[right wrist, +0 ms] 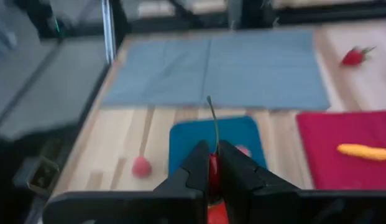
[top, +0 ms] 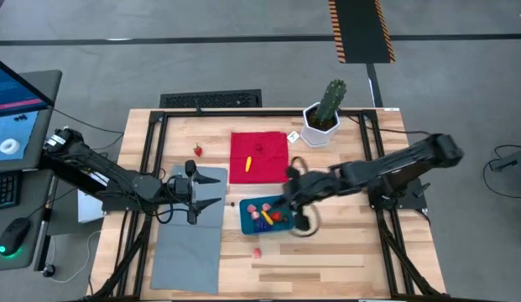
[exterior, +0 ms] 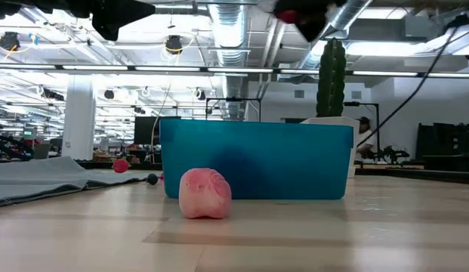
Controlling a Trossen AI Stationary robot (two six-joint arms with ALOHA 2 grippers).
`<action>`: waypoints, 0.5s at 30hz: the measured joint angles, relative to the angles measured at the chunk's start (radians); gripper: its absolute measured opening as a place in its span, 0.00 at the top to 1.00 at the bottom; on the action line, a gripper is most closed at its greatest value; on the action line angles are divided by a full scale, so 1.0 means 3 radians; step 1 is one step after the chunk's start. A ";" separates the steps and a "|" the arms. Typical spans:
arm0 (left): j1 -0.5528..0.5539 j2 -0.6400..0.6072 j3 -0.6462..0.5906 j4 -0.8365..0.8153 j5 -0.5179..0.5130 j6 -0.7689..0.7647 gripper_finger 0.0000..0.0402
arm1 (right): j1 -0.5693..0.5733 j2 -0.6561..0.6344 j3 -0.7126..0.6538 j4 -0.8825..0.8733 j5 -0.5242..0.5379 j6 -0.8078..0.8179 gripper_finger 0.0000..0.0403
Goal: Pick and placing Produce into tupperware
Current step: Put the cherry into the blue bin
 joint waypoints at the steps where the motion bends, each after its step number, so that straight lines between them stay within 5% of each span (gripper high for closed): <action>1: 0.0000 -0.0001 0.0000 -0.0001 -0.0001 -0.0001 0.37 | -0.0018 -0.0140 -0.0127 0.0059 0.0004 0.0040 0.88; 15: 0.0000 -0.0001 0.0000 0.0164 0.0006 0.0186 0.37 | 0.0115 -0.1683 -0.1855 0.1606 0.0248 0.0117 0.88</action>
